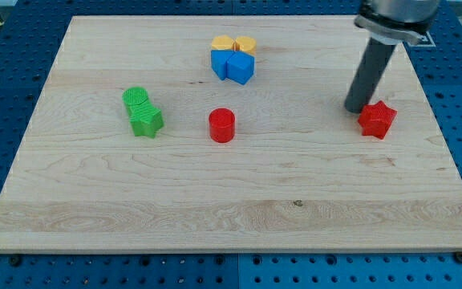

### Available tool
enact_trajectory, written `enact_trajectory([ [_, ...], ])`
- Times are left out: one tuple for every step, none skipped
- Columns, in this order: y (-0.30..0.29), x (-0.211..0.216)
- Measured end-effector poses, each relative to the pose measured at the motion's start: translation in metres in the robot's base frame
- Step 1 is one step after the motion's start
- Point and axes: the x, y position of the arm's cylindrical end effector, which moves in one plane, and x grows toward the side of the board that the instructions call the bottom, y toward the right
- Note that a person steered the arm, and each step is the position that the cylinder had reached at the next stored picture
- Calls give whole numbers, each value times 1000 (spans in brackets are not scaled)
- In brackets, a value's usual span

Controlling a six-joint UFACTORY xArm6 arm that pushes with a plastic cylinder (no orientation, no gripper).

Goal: Move the red star towards the right side center of the board

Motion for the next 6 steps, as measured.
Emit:
enact_trajectory([
  [0,4],
  [15,17],
  [15,17],
  [25,23],
  [20,23],
  [-26,23],
])
